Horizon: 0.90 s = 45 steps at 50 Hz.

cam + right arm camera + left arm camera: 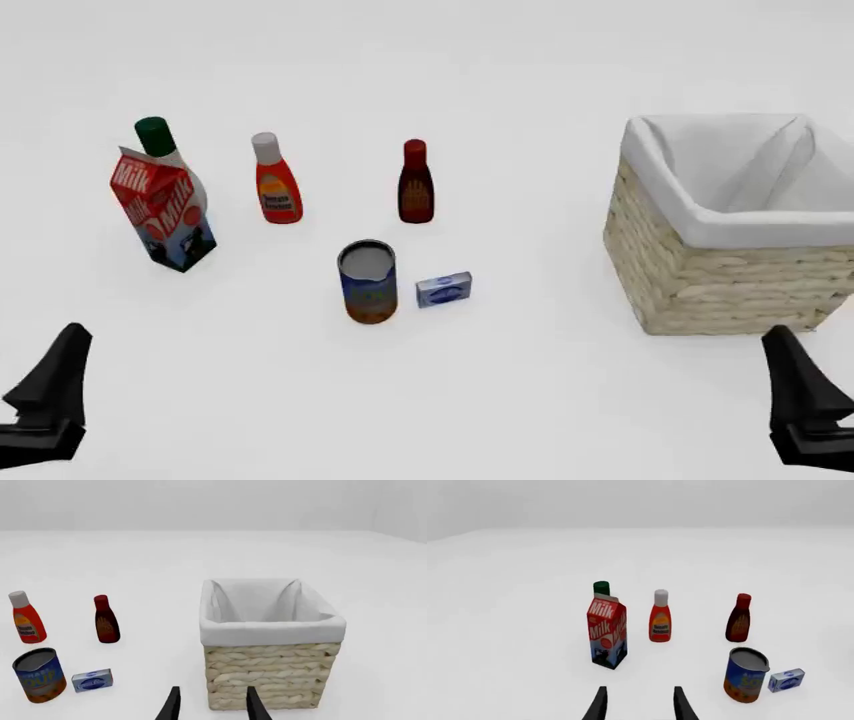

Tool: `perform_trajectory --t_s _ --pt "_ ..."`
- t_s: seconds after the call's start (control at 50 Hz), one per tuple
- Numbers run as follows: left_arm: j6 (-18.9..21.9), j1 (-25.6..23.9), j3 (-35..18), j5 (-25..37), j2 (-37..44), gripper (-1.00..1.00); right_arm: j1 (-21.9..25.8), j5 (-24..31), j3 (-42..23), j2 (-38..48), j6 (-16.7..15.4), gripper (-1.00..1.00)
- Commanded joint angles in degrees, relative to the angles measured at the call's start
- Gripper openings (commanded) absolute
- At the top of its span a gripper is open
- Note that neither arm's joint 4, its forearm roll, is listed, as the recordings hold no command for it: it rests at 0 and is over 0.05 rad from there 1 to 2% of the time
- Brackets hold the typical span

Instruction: Pick the ketchup and place it in the basket.

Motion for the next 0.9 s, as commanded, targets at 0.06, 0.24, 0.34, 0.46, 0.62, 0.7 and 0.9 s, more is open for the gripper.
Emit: perform_trajectory --t_s 0.06,0.24,0.34,0.46,0.62,0.7,0.9 --pt "0.19 2.23 -2.80 -8.21 16.19 1.00 0.18 -0.49 -0.03 0.84 -0.15 1.00" --pt "1.50 2.00 -12.96 -3.80 20.82 1.00 0.50 -0.69 -0.02 0.99 -0.75 1.00" --pt "1.92 1.09 -17.08 -1.11 20.52 1.00 0.65 -0.85 0.00 1.24 -1.01 1.00" --pt "4.84 1.47 -21.00 -0.99 25.61 1.00 0.85 -1.46 0.01 1.98 -1.51 1.00" --pt "5.96 0.39 -26.18 0.45 30.02 1.00 0.97 -1.82 0.01 2.51 -2.26 1.00" --pt "7.22 -1.71 -29.50 1.21 31.98 1.00 0.93 -0.91 0.06 1.64 -2.76 1.00" --pt "9.96 -2.92 -35.13 1.43 37.84 1.00 0.87 -1.37 0.04 2.14 -3.21 1.00"
